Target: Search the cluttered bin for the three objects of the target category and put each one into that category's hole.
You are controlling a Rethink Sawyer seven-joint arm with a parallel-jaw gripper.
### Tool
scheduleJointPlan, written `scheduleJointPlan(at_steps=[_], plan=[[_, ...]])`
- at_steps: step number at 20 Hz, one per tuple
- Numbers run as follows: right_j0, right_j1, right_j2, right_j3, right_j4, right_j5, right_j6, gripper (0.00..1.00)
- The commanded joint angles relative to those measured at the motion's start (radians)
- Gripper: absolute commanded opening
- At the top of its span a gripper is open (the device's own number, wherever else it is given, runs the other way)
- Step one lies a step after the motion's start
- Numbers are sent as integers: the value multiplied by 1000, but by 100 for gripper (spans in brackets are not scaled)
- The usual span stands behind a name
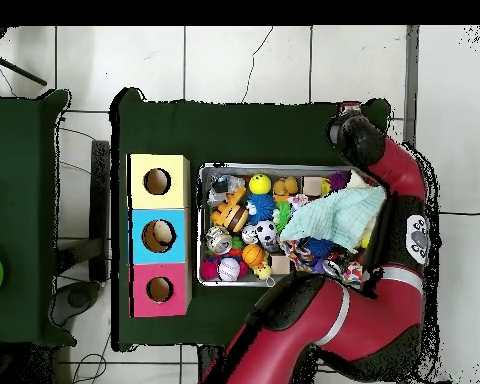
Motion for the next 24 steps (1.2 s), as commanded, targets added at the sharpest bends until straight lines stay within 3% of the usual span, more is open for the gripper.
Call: scheduleJointPlan(at_steps=[1, 5, 13, 19, 24], plan=[[10, -15, 127, 229, 56, 46, 56, 0], [33, -38, 83, 255, 78, 82, 114, 0], [123, -65, -142, 268, 142, 238, 361, 0], [130, -84, -170, 323, 197, 240, 361, 0], [157, -74, -235, 310, 224, 281, 411, 0]])
